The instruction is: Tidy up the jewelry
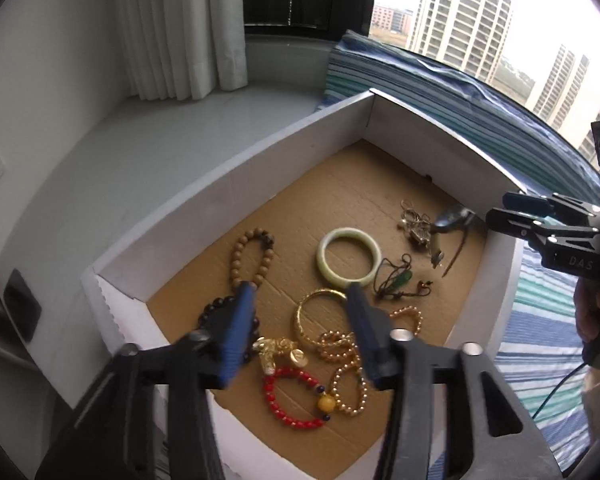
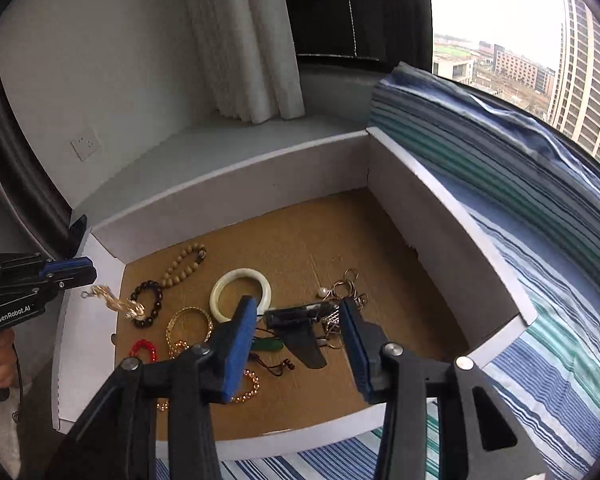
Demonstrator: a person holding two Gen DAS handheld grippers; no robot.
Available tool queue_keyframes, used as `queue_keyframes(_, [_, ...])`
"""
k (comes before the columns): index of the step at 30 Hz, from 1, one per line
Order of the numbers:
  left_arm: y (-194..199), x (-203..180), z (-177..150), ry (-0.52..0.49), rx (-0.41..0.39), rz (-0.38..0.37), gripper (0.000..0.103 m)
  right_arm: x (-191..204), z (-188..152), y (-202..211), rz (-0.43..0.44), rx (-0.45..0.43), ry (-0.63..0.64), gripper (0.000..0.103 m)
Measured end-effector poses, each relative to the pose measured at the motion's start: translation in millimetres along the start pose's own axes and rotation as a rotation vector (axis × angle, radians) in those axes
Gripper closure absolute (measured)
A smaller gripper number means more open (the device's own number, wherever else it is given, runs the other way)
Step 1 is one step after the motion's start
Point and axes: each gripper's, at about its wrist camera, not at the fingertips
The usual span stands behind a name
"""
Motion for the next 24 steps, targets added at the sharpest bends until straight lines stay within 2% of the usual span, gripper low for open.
queue_keyframes(1, [6.5, -3.4, -2.1, -0.008, -0.029, 0.026, 0.027, 2.1, -1.8, 2.3, -0.010, -0.009, 0.001, 0.040])
queue_keyframes(6, [35.3, -24.2, -14.4, -0.022, -0.129, 0.111, 0.002, 19.2, -11.8, 35.6, -0.045, -0.064, 0.034, 0.037])
queue_keyframes(8, [47.9, -29.9, -21.9, 0.011, -0.173, 0.118, 0.001, 26.1, -16.0, 50.2, -0.047, -0.085, 0.033, 0.031])
queue_keyframes(10, [56.3, -34.5, -27.9, 0.044, -0.177, 0.133, 0.001, 32.8, -21.7, 63.2, -0.050, -0.093, 0.026, 0.028])
queue_keyframes(12, [63.1, -37.7, -33.7, 0.085, -0.164, 0.159, 0.001, 40.1, -30.0, 73.8, -0.053, -0.092, 0.024, 0.028])
queue_keyframes(16, [78.9, -43.1, -49.8, 0.148, -0.204, 0.206, 0.001, 56.8, -44.2, 86.8, -0.046, -0.076, 0.040, 0.028])
queue_keyframes(19, [81.9, -43.7, -53.3, 0.168, -0.156, 0.205, 0.001, 68.6, -50.9, 91.0, -0.033, -0.058, 0.063, 0.028])
queue_keyframes(24, [83.8, -38.4, -60.3, 0.236, -0.113, 0.285, 0.001, 86.3, -53.6, 92.5, -0.041, -0.041, 0.109, 0.028])
Point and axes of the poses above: each gripper's, at about its wrist camera, not at the fingertips, and y roughly against the way its jaws point, x to its left, z to its top, and after that the axes turned 6 degrees about x, right-handed
